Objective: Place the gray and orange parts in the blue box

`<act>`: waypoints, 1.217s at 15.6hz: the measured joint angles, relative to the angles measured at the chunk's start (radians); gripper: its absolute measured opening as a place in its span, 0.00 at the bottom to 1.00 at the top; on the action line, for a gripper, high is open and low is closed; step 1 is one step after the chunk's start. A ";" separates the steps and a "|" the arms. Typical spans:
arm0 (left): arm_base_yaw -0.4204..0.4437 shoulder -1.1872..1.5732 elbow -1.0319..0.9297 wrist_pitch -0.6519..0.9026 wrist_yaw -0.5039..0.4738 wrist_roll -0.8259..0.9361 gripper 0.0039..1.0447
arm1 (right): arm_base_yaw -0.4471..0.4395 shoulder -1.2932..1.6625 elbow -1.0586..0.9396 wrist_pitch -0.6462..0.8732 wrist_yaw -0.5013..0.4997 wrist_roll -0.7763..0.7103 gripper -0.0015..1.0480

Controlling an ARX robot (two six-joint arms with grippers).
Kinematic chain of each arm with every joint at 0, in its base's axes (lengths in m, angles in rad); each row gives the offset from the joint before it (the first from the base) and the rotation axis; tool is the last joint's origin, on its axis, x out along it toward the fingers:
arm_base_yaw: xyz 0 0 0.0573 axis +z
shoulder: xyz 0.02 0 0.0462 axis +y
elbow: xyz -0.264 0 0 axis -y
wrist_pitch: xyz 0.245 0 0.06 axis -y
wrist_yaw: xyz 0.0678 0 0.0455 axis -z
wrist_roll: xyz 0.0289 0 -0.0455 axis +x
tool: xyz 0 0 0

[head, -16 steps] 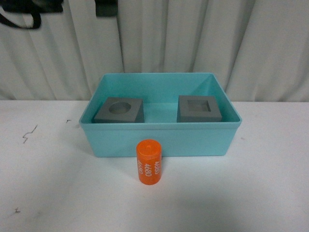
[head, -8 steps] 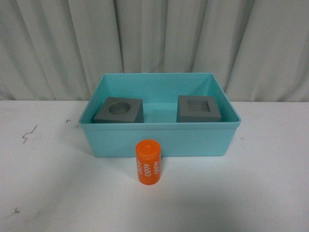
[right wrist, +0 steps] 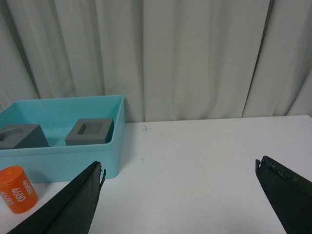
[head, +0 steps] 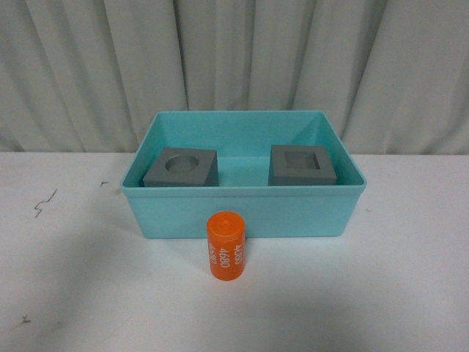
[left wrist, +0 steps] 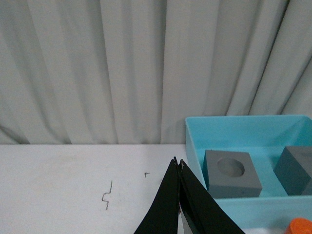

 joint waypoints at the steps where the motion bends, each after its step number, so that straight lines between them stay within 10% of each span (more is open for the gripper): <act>1: 0.009 -0.035 -0.034 -0.007 0.017 0.000 0.01 | 0.000 0.000 0.000 0.000 0.000 0.000 0.94; 19: 0.111 -0.560 -0.232 -0.309 0.118 0.000 0.01 | 0.000 0.000 0.000 0.000 0.000 0.000 0.94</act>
